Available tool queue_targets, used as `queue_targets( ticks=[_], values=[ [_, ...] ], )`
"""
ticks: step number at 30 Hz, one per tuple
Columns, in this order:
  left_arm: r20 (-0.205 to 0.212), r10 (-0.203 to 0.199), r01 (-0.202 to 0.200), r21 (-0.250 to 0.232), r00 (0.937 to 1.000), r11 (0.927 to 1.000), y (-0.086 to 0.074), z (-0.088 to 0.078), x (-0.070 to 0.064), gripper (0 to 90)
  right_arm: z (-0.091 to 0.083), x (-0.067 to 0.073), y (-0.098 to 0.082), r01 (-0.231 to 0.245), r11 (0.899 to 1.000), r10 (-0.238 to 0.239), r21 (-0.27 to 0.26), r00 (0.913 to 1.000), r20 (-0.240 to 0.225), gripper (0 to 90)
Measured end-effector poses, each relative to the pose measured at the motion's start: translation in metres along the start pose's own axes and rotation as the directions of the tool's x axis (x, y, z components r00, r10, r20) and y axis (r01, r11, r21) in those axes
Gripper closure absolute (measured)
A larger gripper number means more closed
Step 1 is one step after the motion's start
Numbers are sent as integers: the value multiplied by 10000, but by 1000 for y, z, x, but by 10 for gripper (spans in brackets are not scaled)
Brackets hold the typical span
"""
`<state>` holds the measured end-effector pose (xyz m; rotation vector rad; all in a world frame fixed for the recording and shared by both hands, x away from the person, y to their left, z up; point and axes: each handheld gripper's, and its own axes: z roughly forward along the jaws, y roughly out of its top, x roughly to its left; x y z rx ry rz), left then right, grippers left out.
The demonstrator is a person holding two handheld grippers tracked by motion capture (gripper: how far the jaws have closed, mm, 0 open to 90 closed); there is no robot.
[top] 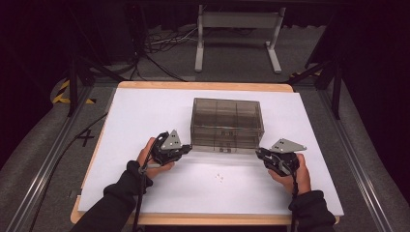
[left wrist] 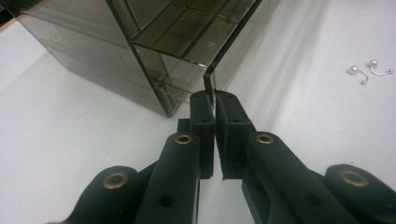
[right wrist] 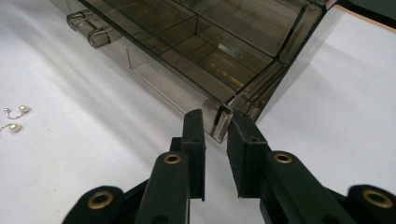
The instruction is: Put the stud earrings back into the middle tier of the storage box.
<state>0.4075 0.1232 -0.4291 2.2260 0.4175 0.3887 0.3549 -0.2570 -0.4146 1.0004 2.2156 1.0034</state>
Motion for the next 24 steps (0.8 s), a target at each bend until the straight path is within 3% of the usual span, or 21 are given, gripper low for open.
queue_targets(
  ticks=[24],
  values=[
    [328,113,-120,217,9994,9997,-1,-3,-6,866,-5,5,-4,-59,9999,61,144,9999,-102,776]
  ],
)
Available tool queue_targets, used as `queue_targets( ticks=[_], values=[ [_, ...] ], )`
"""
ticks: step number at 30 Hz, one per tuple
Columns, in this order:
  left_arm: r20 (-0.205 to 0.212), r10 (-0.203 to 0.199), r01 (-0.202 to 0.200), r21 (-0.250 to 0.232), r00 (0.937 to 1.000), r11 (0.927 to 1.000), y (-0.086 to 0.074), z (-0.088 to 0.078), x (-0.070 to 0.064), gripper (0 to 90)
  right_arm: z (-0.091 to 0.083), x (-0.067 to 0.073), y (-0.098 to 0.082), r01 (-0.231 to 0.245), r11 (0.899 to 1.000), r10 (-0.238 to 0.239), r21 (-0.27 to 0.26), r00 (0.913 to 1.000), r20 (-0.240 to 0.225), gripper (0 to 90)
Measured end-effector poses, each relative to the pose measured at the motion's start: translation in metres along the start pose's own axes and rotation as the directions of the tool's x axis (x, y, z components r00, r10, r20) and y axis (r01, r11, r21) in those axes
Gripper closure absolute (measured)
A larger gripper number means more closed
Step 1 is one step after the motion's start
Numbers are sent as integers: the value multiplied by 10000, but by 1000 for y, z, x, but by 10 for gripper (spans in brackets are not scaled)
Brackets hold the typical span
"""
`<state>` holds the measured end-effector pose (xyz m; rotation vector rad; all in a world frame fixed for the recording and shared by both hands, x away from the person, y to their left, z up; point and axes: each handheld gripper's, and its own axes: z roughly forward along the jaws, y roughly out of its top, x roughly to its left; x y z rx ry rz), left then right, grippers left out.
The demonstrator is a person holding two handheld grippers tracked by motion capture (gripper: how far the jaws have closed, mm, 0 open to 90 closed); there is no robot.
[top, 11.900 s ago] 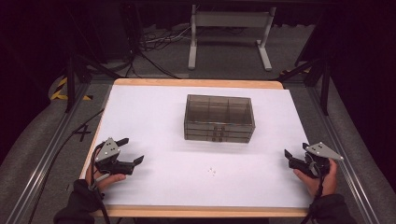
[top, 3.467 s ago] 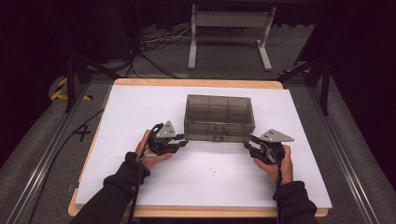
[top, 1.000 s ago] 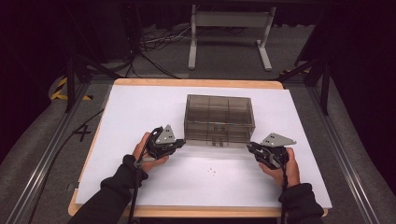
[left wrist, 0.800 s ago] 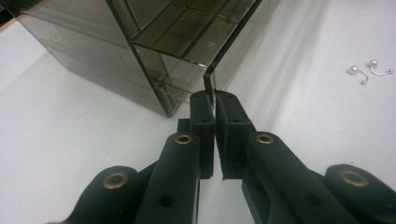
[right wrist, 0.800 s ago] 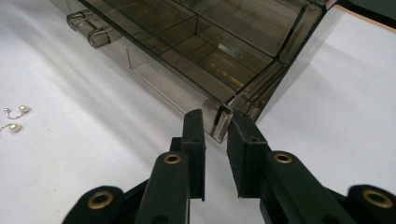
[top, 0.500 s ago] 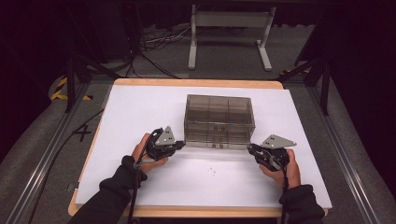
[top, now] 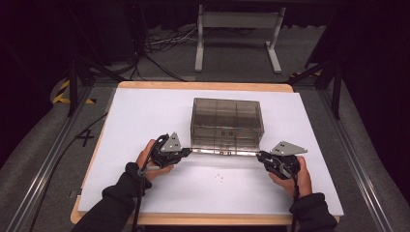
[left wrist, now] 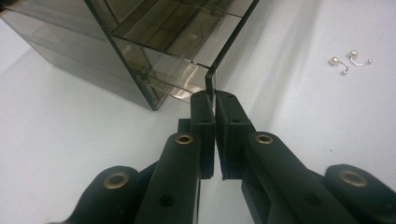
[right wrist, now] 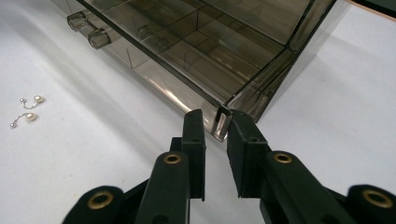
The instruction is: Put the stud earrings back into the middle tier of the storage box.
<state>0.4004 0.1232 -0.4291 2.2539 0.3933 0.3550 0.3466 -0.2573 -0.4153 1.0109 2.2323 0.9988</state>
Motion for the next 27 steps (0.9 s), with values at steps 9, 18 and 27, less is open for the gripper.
queue_targets(
  ticks=[9,18,27],
  values=[
    [64,34,-35,20,10000,10000,0,0,-3,867,-1,0,-1,-58,10000,58,62,10000,-26,775],
    [107,94,-95,37,9999,9999,-2,-2,-5,866,-3,3,-2,-103,9999,103,109,9999,0,775],
    [57,158,-158,52,9999,9999,-2,-3,-7,866,-5,6,-3,-97,9999,97,142,9999,-36,774]
  ],
)
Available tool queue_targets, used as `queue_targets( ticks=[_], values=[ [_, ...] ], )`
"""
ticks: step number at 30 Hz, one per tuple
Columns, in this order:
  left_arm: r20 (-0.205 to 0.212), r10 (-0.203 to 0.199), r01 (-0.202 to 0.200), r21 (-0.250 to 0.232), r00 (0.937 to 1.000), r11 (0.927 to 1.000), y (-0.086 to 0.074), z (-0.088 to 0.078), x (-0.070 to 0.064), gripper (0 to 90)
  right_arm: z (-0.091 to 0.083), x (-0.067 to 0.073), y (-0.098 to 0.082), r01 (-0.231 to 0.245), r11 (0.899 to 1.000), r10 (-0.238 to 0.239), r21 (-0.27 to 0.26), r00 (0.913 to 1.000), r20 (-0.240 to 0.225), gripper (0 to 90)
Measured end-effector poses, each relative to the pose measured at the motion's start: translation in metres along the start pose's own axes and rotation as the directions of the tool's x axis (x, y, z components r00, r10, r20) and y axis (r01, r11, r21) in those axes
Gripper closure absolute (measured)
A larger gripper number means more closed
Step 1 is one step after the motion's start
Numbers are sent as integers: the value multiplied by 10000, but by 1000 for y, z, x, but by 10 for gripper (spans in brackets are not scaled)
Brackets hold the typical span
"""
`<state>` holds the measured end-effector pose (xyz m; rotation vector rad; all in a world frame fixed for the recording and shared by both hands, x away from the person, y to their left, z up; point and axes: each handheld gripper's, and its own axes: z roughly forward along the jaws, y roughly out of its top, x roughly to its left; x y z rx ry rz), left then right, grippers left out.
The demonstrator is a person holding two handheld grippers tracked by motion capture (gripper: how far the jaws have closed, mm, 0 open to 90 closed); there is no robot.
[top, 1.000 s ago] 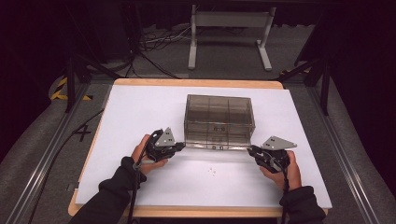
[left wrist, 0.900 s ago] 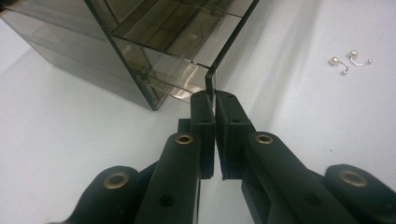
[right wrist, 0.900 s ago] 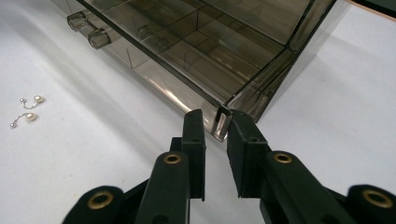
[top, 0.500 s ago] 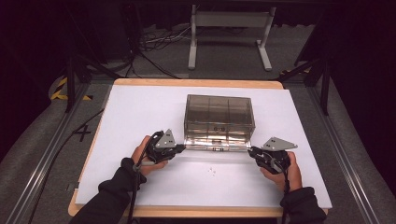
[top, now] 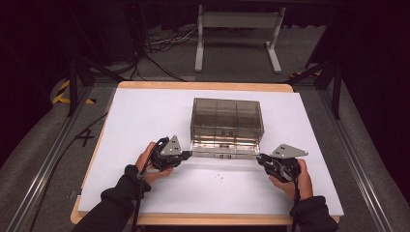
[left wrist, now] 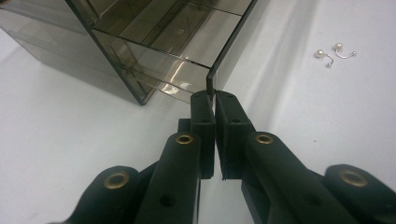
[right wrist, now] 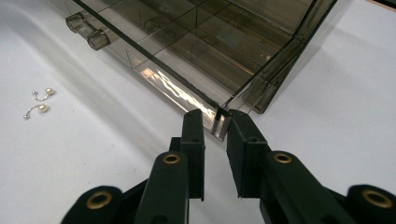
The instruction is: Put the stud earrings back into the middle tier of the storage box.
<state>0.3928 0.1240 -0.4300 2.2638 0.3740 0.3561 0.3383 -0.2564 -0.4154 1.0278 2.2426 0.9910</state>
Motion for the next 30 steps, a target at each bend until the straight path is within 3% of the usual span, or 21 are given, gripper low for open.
queue_targets(
  ticks=[30],
  values=[
    [264,280,-283,135,9993,9995,-1,-1,-2,867,-2,2,-2,-84,9998,86,186,9999,-123,775]
  ],
)
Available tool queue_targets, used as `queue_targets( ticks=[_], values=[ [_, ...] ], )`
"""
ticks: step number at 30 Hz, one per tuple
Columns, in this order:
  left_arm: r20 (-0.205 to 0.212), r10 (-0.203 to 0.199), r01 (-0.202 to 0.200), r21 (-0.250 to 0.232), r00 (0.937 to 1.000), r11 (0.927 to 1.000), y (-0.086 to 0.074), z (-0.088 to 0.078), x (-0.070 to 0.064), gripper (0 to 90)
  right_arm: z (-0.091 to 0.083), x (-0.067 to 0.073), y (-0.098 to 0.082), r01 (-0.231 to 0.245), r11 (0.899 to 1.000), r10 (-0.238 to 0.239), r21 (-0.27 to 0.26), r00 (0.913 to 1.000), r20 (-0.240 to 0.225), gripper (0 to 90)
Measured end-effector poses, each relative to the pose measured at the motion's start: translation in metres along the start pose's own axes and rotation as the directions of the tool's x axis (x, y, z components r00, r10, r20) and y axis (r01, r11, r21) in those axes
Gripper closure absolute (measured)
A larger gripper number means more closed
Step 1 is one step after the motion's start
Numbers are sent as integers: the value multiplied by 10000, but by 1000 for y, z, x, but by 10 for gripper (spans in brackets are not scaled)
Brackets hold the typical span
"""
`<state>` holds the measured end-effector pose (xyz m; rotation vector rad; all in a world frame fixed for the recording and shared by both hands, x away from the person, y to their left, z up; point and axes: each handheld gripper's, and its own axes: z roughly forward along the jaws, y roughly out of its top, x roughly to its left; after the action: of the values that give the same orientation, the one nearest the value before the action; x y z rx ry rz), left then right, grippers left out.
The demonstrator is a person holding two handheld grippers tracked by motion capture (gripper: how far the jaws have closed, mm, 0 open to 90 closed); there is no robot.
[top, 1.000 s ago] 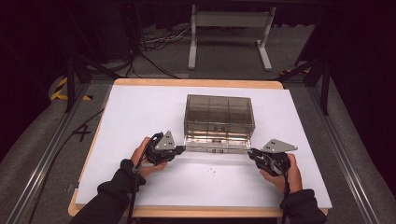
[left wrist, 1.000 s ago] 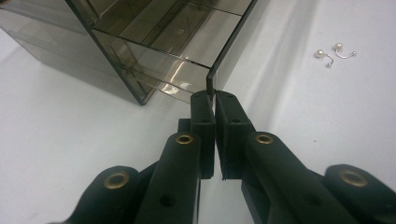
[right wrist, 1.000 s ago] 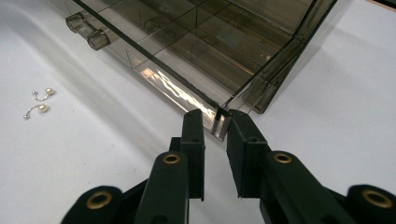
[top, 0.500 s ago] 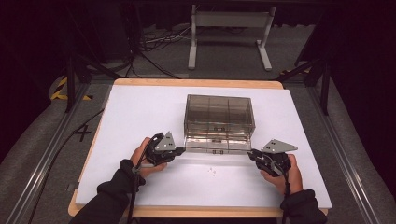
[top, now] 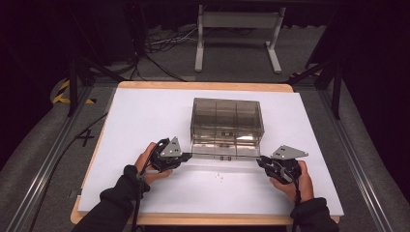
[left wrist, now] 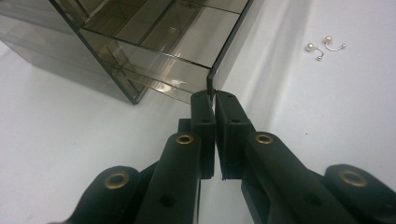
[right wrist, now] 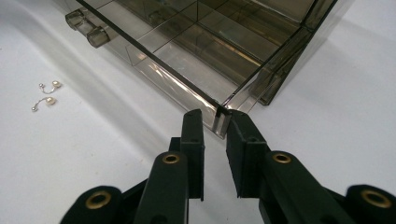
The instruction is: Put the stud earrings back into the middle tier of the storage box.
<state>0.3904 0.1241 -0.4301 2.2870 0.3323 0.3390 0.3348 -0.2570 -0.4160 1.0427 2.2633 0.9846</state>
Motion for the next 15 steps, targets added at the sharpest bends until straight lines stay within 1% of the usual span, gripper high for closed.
queue_targets(
  ticks=[2,6,15],
  values=[
    [65,96,-96,6,9999,10000,0,0,0,867,0,0,0,-18,10000,18,8,10000,14,775],
    [107,131,-131,20,9999,9999,1,1,-2,867,-1,-1,-2,-52,10000,52,-12,10000,45,775],
    [68,98,-98,4,9999,10000,1,1,-3,863,-1,-1,-2,-54,10000,54,-40,10000,38,763]
  ],
)
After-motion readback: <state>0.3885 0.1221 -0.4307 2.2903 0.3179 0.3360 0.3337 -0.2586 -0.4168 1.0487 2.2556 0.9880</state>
